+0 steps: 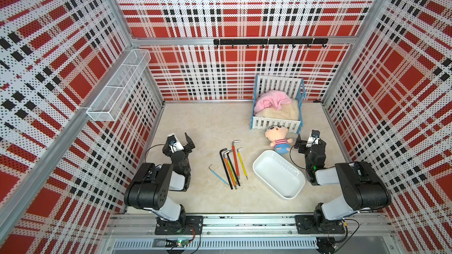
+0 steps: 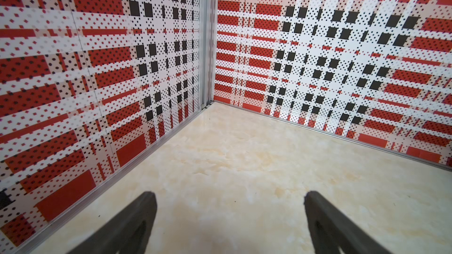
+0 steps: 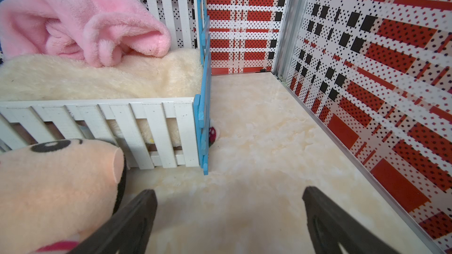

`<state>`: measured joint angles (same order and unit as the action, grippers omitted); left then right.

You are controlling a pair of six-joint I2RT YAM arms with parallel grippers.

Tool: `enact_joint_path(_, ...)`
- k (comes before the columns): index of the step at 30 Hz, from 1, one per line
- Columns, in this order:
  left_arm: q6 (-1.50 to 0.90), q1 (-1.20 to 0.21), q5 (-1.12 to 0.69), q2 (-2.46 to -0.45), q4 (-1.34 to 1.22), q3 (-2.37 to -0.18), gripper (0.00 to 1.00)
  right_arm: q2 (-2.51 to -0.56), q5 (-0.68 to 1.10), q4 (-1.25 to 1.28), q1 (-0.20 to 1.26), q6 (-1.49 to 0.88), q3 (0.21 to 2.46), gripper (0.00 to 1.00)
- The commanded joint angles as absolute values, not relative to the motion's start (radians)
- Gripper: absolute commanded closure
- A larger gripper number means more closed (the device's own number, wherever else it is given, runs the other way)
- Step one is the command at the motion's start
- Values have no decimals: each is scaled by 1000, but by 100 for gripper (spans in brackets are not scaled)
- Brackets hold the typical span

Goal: Put the hex key on the desktop into the storage box
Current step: Pick up the Allen key from the center of the board.

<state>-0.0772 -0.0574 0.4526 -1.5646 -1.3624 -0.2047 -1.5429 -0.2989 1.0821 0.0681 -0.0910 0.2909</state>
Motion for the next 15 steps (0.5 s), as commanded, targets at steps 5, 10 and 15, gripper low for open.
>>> enact_joint_path(5, -75, -58, 453, -1564, -1393, -199, 1, -1545, -297, 1088, 61, -95, 296, 0)
enact_joint_path(10, -75, -58, 453, -1565, -1392, -200, 1, -1542, -296, 1093, 60, -94, 293, 0)
enact_joint_path(15, -31, -88, 462, -1515, -1327, -226, 1, -1454, -285, 838, 60, -87, 397, 0)
